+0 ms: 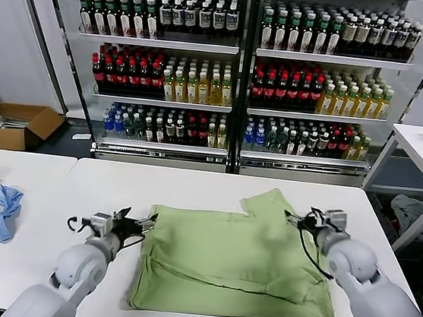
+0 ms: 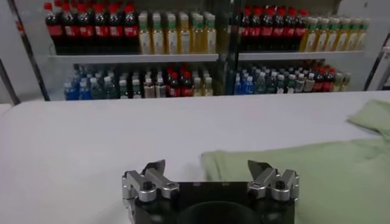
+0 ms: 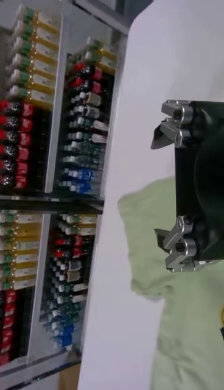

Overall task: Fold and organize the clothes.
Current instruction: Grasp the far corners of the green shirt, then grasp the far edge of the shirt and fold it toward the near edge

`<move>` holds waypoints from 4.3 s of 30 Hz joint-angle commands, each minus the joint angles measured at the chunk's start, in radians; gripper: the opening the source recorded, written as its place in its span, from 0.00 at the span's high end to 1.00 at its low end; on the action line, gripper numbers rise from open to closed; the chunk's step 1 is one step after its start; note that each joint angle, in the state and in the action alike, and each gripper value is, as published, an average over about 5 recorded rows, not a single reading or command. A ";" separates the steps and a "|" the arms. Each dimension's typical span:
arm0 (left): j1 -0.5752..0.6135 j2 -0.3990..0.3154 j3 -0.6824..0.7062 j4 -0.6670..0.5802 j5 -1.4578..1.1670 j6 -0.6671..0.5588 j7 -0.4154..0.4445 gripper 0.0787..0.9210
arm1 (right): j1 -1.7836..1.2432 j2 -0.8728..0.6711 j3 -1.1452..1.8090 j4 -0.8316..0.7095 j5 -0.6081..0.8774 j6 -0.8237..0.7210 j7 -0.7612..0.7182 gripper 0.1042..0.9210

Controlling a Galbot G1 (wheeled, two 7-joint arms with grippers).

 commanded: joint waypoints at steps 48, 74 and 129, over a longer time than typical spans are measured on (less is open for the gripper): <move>-0.084 -0.022 0.050 0.074 -0.175 -0.067 0.095 0.98 | 0.154 0.100 -0.098 -0.177 0.106 0.013 -0.079 1.00; 0.213 0.050 -0.129 -0.194 -0.361 -0.092 0.125 0.99 | -0.433 -0.166 0.412 0.429 0.217 -0.003 -0.045 1.00; 0.567 -0.202 -0.074 -0.333 0.355 -0.165 -0.105 0.25 | -0.859 -0.061 0.624 0.620 0.009 -0.008 -0.006 0.21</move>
